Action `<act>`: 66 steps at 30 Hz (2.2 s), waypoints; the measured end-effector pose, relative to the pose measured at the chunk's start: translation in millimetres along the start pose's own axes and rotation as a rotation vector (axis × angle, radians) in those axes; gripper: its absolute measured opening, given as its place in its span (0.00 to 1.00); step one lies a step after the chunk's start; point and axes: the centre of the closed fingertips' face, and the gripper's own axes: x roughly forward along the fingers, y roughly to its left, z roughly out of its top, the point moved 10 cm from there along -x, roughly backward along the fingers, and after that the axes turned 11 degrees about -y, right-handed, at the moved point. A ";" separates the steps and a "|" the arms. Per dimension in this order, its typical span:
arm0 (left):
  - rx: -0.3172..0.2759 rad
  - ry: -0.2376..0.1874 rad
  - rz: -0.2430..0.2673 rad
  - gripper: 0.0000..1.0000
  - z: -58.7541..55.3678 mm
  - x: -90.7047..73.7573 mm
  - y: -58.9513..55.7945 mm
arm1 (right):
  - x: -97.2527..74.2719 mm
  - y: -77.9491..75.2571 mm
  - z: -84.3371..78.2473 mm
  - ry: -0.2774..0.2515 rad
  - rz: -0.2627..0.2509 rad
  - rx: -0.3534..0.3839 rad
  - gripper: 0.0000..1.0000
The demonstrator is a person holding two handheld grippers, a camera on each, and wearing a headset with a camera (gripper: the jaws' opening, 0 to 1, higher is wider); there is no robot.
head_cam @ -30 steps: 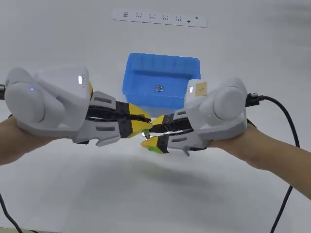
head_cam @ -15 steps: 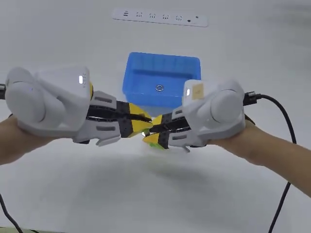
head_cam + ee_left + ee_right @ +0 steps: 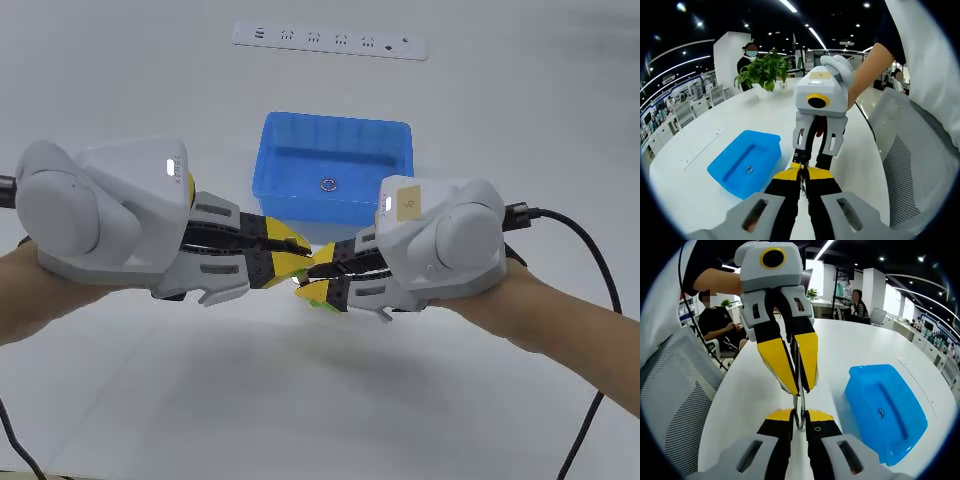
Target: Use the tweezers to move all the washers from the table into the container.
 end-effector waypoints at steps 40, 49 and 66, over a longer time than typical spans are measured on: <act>-0.027 -0.088 0.139 0.27 24.0 -36.4 -9.5 | -17.8 -5.4 39.2 -0.108 -0.101 0.055 0.10; -0.016 -0.104 0.217 0.30 23.0 -47.5 -8.6 | -27.4 -18.9 57.9 -0.135 -0.130 0.035 0.10; -0.090 -0.147 0.246 0.55 9.2 -58.3 -9.3 | -39.3 -67.8 70.6 -0.161 -0.217 0.017 0.10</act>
